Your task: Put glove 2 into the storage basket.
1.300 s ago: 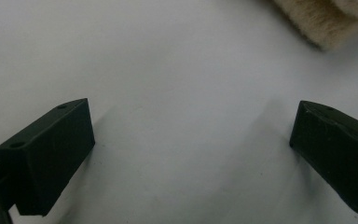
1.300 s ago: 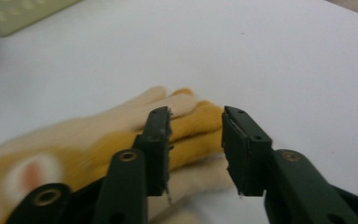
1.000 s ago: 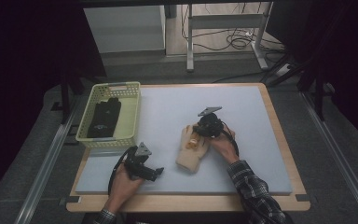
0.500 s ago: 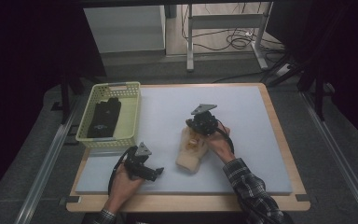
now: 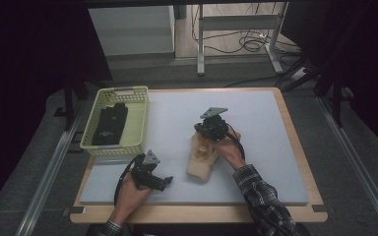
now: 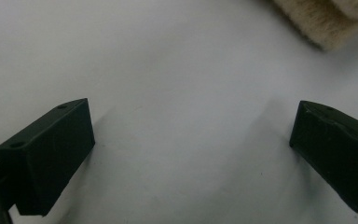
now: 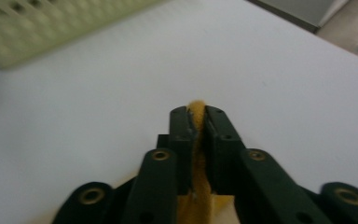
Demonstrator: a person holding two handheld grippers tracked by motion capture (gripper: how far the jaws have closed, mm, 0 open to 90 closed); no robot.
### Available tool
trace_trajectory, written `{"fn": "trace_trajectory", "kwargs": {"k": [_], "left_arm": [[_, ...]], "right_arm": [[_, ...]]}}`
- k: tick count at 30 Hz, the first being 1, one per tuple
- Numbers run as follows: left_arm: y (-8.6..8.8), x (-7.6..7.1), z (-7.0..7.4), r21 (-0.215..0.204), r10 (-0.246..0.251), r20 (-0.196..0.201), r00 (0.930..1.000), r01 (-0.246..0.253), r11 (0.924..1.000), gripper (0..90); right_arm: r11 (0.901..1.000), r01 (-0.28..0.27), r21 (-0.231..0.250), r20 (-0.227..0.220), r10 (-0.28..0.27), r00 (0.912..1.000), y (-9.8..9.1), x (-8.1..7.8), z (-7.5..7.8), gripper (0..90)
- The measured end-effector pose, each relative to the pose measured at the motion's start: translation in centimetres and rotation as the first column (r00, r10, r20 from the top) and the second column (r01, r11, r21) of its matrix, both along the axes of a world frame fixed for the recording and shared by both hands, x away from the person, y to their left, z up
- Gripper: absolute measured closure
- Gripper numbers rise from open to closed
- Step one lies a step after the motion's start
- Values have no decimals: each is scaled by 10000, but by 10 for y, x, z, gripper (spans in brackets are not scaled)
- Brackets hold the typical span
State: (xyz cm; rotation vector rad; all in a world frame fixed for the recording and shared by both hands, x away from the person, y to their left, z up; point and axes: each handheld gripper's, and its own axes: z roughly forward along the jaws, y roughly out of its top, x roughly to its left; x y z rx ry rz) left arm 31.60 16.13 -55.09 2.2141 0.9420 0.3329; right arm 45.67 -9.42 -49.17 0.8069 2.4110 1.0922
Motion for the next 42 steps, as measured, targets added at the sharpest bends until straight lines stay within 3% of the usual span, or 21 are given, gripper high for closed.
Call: {"fn": "trace_trajectory", "kwargs": {"k": [3,5,8,11,16,20,24,32,42], "left_arm": [[0,0,0,-41,28,1,10000,-28,10000,0],[0,0,0,-81,54,6,10000,-54,10000,0],[0,0,0,-49,28,2,10000,-28,10000,0],[0,0,0,-64,32,2,10000,-32,10000,0],[0,0,0,-55,35,5,10000,-35,10000,0],[0,0,0,-53,35,8,10000,-35,10000,0],[0,0,0,-52,34,10,10000,-34,10000,0],[0,0,0,-53,33,12,10000,-33,10000,0],[0,0,0,-39,44,-9,10000,-44,10000,4]], "right_arm": [[9992,370,-144,-267,-374,9989,-9,5,-8,597],[9988,467,152,-408,-460,9981,-18,4,-6,560],[9990,405,193,-275,-399,9988,-27,-5,1,558],[9994,184,281,-343,-174,9993,-38,-18,6,596],[9995,-153,285,-513,168,9985,-58,-42,6,740],[9984,-494,268,-723,513,9961,-73,-62,-1,874],[9961,-777,426,-1052,819,9911,-83,-83,-14,886],[9865,-1586,405,-1558,1630,9742,-72,-106,-38,886],[9803,-1899,548,-1518,1962,9687,-47,-107,-43,885]]}}
